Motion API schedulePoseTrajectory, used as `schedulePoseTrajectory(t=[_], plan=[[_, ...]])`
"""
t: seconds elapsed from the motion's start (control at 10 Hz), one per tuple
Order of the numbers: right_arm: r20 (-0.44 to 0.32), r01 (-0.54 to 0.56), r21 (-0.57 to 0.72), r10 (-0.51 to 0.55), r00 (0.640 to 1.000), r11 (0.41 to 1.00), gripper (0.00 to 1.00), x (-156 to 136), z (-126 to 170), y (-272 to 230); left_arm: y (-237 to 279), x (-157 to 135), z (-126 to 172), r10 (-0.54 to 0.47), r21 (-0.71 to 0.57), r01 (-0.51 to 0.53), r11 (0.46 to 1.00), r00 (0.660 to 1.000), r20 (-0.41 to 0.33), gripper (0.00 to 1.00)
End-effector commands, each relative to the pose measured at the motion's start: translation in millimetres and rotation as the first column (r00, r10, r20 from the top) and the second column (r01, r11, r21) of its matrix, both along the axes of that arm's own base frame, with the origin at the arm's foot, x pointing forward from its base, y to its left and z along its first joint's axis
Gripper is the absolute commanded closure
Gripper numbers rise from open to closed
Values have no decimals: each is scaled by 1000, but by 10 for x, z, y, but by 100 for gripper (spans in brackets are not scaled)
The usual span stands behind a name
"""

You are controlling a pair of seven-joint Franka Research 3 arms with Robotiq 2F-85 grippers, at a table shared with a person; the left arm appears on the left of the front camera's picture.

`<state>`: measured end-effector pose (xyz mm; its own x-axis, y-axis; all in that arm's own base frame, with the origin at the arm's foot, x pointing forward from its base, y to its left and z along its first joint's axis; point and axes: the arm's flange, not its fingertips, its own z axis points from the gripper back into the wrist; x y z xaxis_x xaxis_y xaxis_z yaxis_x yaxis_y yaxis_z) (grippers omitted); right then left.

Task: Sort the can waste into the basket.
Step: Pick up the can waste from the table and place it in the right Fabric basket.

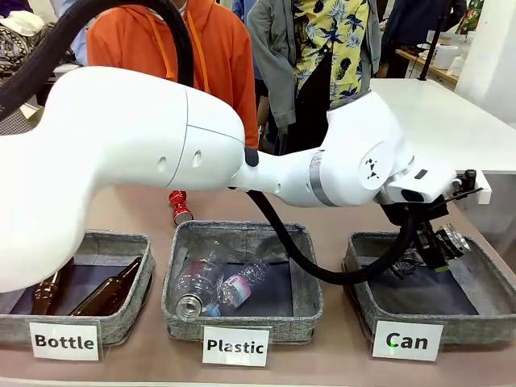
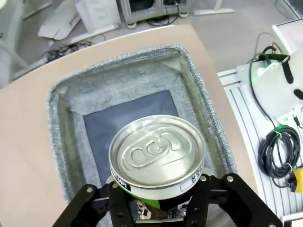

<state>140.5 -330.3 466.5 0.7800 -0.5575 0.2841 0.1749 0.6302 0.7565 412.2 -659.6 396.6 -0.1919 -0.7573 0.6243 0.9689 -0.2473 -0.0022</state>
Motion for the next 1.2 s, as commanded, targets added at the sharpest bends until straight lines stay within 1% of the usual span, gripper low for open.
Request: schedulePoseTrajectory(t=[0.0, 0.1, 0.2, 0.5, 0.6, 0.7, 0.8, 0.9, 1.0, 1.1], plan=[[-7, 28, 0, -28, 1000, 1000, 0, -16, 44, 0, 109, -25, 79, -1, -35, 1, 999, 1000, -3, 0], [-7, 28, 0, -28, 1000, 1000, 0, -16, 44, 0, 137, -16, 108, 1, -49, -1, 999, 1000, -5, 7], [-7, 28, 0, -28, 1000, 1000, 0, -16, 44, 0, 166, -12, 150, 9, -69, -9, 998, 1000, 4, 0], [-7, 28, 0, -28, 1000, 1000, 0, -16, 44, 0, 391, -16, 316, 15, -129, -14, 992, 1000, 8, 0], [-7, 28, 0, -28, 1000, 1000, 0, -16, 44, 0, 580, -17, 420, 27, -166, -28, 986, 1000, -5, 0], [0, 0, 0, 0, 1000, 1000, 0, 0, 0, 0, 868, -43, 529, 62, -148, -66, 987, 998, -30, 0], [13, -58, 66, 57, 998, 996, 0, 169, 73, 152, 1214, -96, 661, 82, -115, -92, 989, 993, -90, 0], [2, -34, 117, 34, 999, 993, 0, 481, 169, 399, 1686, -215, 810, 115, -142, -129, 981, 988, -106, 0], [5, -60, 125, 60, 998, 990, 0, 748, 252, 699, 2109, -333, 928, 154, -179, -179, 968, 977, -144, 0], [18, -39, 115, 37, 999, 993, 0, 1007, 313, 1074, 2534, -441, 991, 251, -218, -289, 932, 950, -187, 0]])
